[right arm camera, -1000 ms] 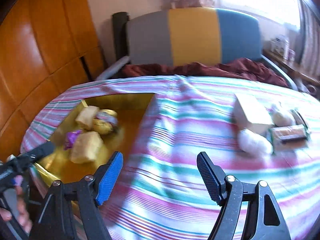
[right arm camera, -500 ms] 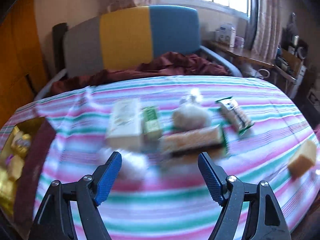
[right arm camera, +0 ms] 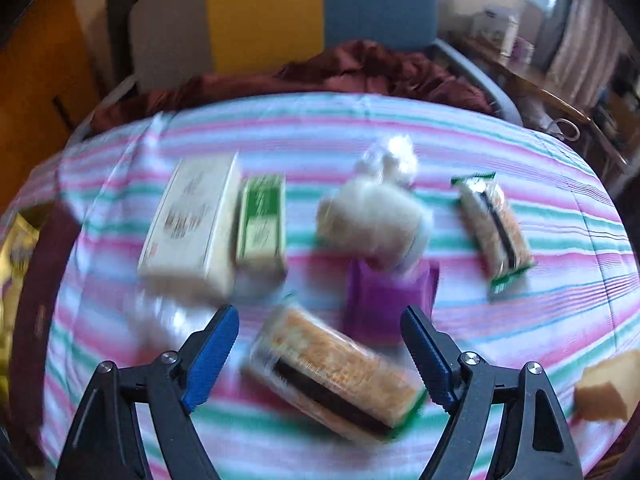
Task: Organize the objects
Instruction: 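Move both tools toward the boxes and wrapped snacks on the table, then close the right tool on the long rice cracker bar, then grasp the clear plastic bag with the left tool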
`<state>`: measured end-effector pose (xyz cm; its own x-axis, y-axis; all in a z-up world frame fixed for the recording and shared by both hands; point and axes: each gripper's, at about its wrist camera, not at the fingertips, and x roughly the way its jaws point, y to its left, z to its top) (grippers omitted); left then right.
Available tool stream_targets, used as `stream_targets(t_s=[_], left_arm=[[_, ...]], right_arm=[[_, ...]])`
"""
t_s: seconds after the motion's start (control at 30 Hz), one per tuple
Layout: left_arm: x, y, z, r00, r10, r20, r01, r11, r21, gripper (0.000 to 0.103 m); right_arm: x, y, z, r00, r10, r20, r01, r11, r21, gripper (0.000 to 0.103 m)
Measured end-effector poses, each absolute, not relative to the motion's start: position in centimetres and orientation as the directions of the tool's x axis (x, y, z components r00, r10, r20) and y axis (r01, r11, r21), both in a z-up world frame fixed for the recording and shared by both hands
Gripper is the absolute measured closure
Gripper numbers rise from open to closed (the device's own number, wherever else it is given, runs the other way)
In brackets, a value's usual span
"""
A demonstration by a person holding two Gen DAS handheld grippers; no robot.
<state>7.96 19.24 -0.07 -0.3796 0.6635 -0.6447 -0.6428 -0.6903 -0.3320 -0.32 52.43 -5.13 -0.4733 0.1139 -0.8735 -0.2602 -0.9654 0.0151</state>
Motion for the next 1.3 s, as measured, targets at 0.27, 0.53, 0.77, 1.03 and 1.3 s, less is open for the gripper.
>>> stream_targets(t_s=[0.27, 0.53, 0.77, 1.03, 1.3], left_arm=[[7.9, 20.2, -0.8, -0.357, 0.663, -0.658, -0.644, -0.685, -0.340, 0.041], [8.7, 20.7, -0.4, -0.367, 0.654, -0.662, -0.661, -0.684, -0.309, 0.041], [8.4, 21.8, -0.9, -0.346, 0.647, -0.680, -0.658, -0.684, -0.316, 0.041], [7.5, 24.6, -1.0, -0.332, 0.628, -0.704, -0.677, -0.678, -0.286, 0.041], [3.6, 29.2, -2.1, -0.332, 0.589, -0.737, -0.627, -0.721, -0.294, 0.040]], right_arm=[[5.1, 50.5, -5.2, -0.543, 0.039, -0.839, -0.190, -0.979, 0.077, 0.019], [2.9, 52.7, -7.2, -0.491, 0.009, -0.871, -0.141, -0.988, 0.070, 0.028], [3.8, 51.5, -8.0, -0.494, 0.016, -0.869, -0.116, -0.992, 0.048, 0.043], [4.8, 52.2, -8.1, -0.458, -0.025, -0.888, -0.102, -0.992, 0.080, 0.054], [6.5, 53.4, -8.2, -0.524, 0.012, -0.852, -0.146, -0.986, 0.076, 0.055]])
